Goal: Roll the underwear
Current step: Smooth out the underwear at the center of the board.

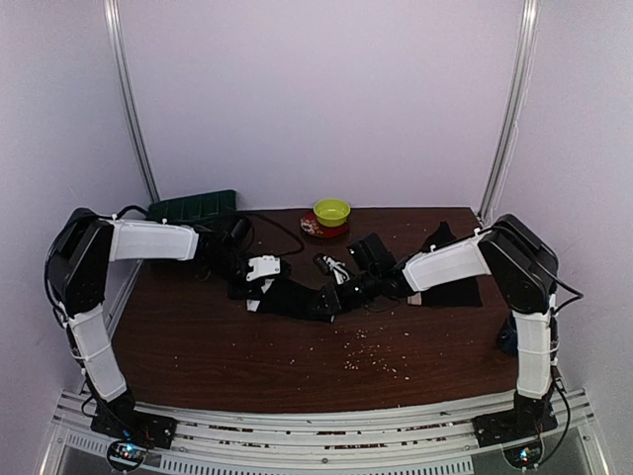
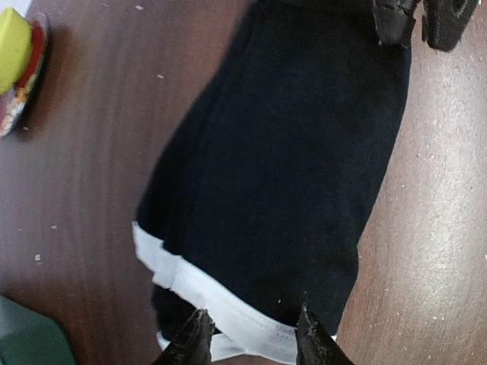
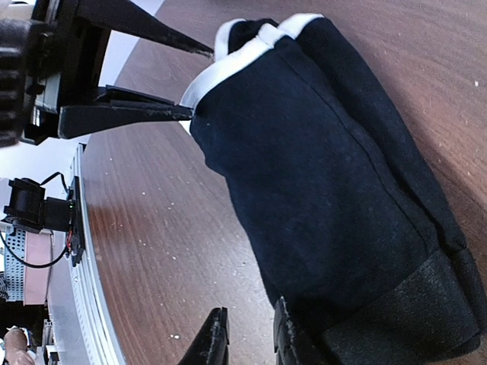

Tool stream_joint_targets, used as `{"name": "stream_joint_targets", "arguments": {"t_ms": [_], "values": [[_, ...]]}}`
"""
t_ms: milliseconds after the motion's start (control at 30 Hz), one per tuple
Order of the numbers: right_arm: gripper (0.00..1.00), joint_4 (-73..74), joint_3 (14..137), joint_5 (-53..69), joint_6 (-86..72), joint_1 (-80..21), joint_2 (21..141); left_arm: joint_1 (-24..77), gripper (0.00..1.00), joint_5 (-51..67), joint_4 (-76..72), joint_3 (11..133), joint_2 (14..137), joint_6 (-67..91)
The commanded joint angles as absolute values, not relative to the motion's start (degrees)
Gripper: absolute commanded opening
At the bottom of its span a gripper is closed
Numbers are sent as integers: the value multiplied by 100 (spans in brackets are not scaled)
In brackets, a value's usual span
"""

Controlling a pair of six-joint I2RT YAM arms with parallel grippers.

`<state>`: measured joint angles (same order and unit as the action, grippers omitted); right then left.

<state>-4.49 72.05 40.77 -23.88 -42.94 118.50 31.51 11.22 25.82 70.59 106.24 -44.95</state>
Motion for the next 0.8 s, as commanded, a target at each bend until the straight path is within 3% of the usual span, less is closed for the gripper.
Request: {"name": "stream_joint_targets", "arguments": {"t_ms": [0, 600, 667, 767], "values": [[22, -481, 7326, 4083, -2380, -4269, 12050, 3156, 40, 1272, 2632, 7095, 10977, -4601], [20, -88, 7090, 3959, -2191, -3955, 12279, 2653, 38, 604, 2982, 7447, 11543, -4855], [20, -33, 7137, 4042, -2144, -3955, 12278, 2630, 41, 643, 3075, 7534, 11589, -4870], [20, 13, 7205, 4153, -2065, -3970, 12143, 2634, 54, 919, 3355, 7762, 11540, -4869]]}}
